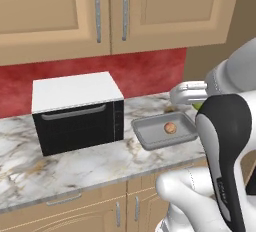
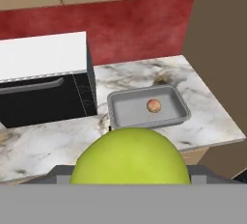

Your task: Pick the peach and pear from the fridge and place them inside the tupperware on the counter.

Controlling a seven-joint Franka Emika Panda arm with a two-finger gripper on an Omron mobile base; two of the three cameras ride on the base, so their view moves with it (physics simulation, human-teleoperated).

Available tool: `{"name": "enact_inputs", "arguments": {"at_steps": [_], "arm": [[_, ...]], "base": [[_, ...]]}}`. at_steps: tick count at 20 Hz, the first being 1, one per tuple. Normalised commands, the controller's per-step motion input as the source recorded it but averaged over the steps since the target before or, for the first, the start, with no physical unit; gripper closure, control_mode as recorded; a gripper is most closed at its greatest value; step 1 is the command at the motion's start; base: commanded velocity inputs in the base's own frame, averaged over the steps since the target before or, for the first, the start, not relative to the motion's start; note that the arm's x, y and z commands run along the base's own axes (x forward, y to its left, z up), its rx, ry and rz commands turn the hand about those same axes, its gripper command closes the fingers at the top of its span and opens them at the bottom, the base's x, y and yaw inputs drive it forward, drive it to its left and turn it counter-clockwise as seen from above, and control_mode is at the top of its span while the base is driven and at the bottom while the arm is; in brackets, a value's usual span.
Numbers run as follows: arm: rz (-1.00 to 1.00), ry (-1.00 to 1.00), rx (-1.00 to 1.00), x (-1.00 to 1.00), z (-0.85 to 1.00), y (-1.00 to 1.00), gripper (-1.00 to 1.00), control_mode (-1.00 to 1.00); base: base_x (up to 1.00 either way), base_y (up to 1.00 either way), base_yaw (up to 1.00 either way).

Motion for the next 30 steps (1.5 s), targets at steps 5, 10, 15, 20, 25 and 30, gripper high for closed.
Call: {"name": "enact_inputs", "arguments": {"at_steps": [5, 10, 15, 20, 25, 30], "arm": [[0.00, 0.00, 0.00, 0.04, -0.10, 0.00, 1.00, -1.00], [0.00, 0.00, 0.00, 0.42, -0.52, -0.20, 1.00, -1.00], [0.00, 0.00, 0.00, 0.51, -0.57, -0.43, 1.00, -1.00], [0.00, 0.01, 0.00, 0.56, -0.55, -0.21, 1.00, -1.00], [0.00, 0.04, -0.03, 0.87, -0.64, 0.00, 1.00, -1.00], [0.00, 0.08, 0.00, 0.76, -0.54, -0.05, 1.00, -1.00]], "base": [[0.10, -0.07, 0.00], [0.00, 0.00, 0.00], [0.00, 0.00, 0.00], [0.00, 0.00, 0.00], [0.00, 0.00, 0.00], [0.00, 0.00, 0.00]]}}
